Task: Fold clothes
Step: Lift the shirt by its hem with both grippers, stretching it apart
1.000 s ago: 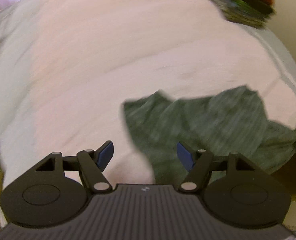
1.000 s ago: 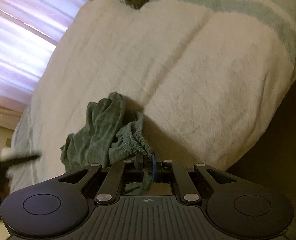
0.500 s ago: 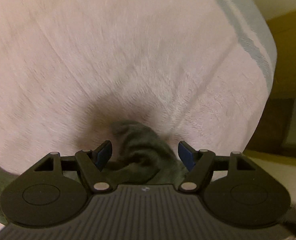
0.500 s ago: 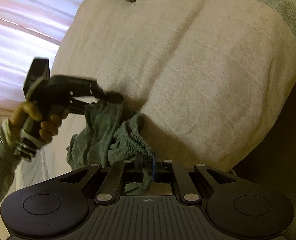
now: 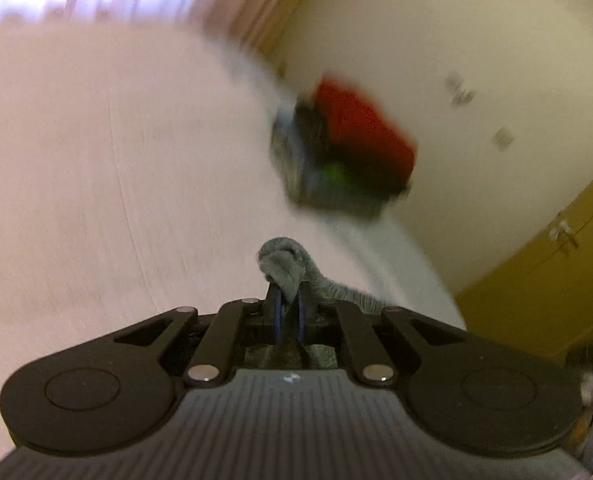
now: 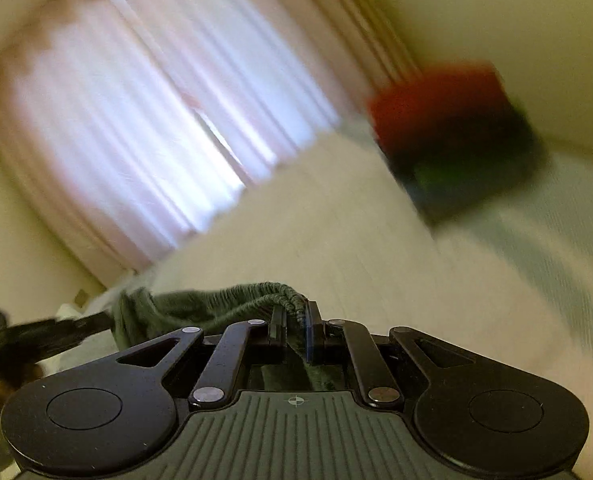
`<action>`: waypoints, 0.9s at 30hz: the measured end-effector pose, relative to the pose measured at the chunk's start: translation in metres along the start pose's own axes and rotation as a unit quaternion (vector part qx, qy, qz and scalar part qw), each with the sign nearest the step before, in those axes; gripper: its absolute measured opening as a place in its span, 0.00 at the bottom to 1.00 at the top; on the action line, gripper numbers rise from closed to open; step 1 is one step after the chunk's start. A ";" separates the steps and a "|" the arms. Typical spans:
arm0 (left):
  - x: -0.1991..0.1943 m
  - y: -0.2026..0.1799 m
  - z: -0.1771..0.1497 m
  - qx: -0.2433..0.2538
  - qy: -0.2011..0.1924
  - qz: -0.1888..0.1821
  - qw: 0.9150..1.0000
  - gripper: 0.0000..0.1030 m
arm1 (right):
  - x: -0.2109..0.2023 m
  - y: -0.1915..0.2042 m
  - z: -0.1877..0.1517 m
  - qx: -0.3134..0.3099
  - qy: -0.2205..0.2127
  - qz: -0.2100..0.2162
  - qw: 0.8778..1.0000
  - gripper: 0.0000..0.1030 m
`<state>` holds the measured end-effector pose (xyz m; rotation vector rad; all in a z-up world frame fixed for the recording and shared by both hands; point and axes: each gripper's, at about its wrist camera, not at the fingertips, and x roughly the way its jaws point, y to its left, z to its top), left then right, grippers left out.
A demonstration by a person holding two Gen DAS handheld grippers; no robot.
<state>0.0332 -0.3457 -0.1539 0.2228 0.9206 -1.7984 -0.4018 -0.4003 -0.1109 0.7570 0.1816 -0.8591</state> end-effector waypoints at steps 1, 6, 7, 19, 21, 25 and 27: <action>-0.024 -0.003 0.001 0.011 -0.031 0.004 0.999 0.01 | 0.000 0.007 0.010 -0.014 -0.006 0.015 1.000 0.06; -0.113 -0.001 -0.013 -0.010 -0.127 0.011 0.992 0.00 | 0.005 0.038 0.022 -0.099 0.010 0.049 0.994 0.06; -0.121 0.002 -0.019 -0.018 -0.124 0.017 0.992 0.00 | 0.008 0.043 0.020 -0.116 0.020 0.049 0.992 0.06; -0.025 -0.003 -0.122 -0.015 0.076 0.051 0.996 0.41 | 0.010 0.053 0.003 -0.129 0.053 0.019 0.990 0.06; -0.011 -0.015 -0.139 0.029 0.093 0.048 0.994 0.43 | 0.008 0.055 0.003 -0.131 0.054 0.013 0.990 0.06; 0.008 -0.030 -0.166 0.091 0.099 0.052 0.990 0.55 | 0.006 0.061 0.004 -0.135 0.054 0.002 0.989 0.06; 0.018 -0.027 -0.164 0.095 0.088 0.056 0.990 0.55 | 0.006 0.064 0.006 -0.135 0.053 -0.003 0.989 0.06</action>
